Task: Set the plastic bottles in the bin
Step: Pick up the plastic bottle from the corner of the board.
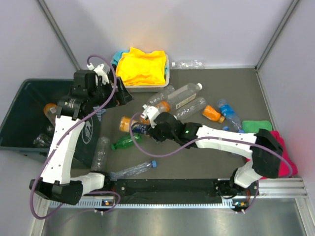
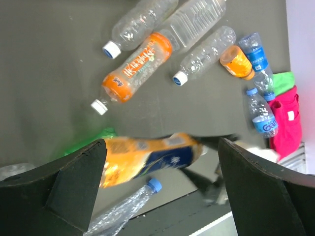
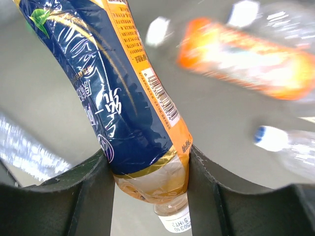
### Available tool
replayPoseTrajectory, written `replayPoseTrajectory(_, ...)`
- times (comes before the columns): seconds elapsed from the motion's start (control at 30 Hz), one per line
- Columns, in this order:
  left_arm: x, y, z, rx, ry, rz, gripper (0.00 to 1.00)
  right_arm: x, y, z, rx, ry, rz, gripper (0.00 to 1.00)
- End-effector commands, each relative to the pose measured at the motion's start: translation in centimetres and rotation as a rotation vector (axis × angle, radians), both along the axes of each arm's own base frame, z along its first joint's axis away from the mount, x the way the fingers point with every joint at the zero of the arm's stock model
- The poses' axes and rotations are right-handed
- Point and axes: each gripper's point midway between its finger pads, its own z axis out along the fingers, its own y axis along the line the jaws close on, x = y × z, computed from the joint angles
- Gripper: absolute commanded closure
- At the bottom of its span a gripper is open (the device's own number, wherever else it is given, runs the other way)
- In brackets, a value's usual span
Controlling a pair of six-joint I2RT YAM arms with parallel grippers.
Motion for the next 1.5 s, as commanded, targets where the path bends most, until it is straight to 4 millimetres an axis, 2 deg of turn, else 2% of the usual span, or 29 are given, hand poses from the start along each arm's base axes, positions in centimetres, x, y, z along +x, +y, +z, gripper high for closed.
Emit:
replayPoseTrajectory(0.0, 0.3, -1.3, 1.1, -0.087, -0.051, -0.028, 0.01, 2.5, -0.7, 6.6, 0.139, -0.089, -0.124, 0.86)
replayPoseTrajectory(0.03, 0.4, -1.5, 1.3, -0.100, -0.058, -0.029, 0.01, 2.8, -0.5, 8.3, 0.169, -0.106, -0.132, 0.86)
replayPoseTrajectory(0.13, 0.4, -1.8, 0.7, -0.139, -0.037, -0.011, 0.01, 3.7, -0.3, 10.9, 0.228, -0.116, -0.178, 0.87)
replayPoseTrajectory(0.33, 1.2, -0.7, 0.3, -0.190, -0.055, 0.136, 0.01, 5.0, 0.1, 14.8, 0.353, -0.098, -0.255, 0.87)
replayPoseTrajectory(0.57, 1.6, 0.6, 0.0, -0.210, -0.077, 0.252, 0.03, 5.6, -0.2, 16.7, 0.398, -0.115, -0.287, 0.88)
replayPoseTrajectory(0.63, 1.6, 2.0, -0.5, -0.161, -0.066, 0.327, 0.04, 5.9, -1.1, 17.1, 0.405, -0.126, -0.317, 0.88)
replayPoseTrajectory(0.83, 1.7, 2.9, -1.3, -0.117, -0.048, 0.364, 0.03, 5.8, -2.2, 18.4, 0.445, -0.153, -0.322, 0.88)
replayPoseTrajectory(0.9, 1.7, 2.3, -1.2, -0.140, -0.046, 0.340, 0.03, 5.7, -2.0, 19.0, 0.464, -0.152, -0.311, 0.88)
replayPoseTrajectory(1.07, 2.4, -0.4, -0.3, -0.305, -0.071, 0.266, 0.03, 4.3, 0.5, 20.0, 0.530, -0.099, -0.188, 0.87)
replayPoseTrajectory(1.13, 2.3, -1.1, -0.2, -0.351, -0.081, 0.251, 0.02, 4.0, 1.4, 19.7, 0.542, -0.057, -0.163, 0.87)
replayPoseTrajectory(1.17, 2.6, -1.5, 0.8, -0.391, -0.121, 0.239, 0.01, 3.8, 1.7, 19.8, 0.549, -0.046, -0.153, 0.87)
replayPoseTrajectory(1.2, 2.6, -1.7, 0.9, -0.404, -0.129, 0.236, 0.01, 3.7, 2.0, 20.1, 0.563, -0.038, -0.144, 0.87)
replayPoseTrajectory(1.43, 3.4, -2.8, -0.5, -0.395, -0.122, 0.239, 0.01, 1.4, 4.0, 21.2, 0.620, 0.030, 0.007, 0.87)
replayPoseTrajectory(1.47, 3.5, -2.9, -0.6, -0.389, -0.123, 0.240, 0.07, 1.3, 4.1, 21.2, 0.617, 0.034, 0.016, 0.86)
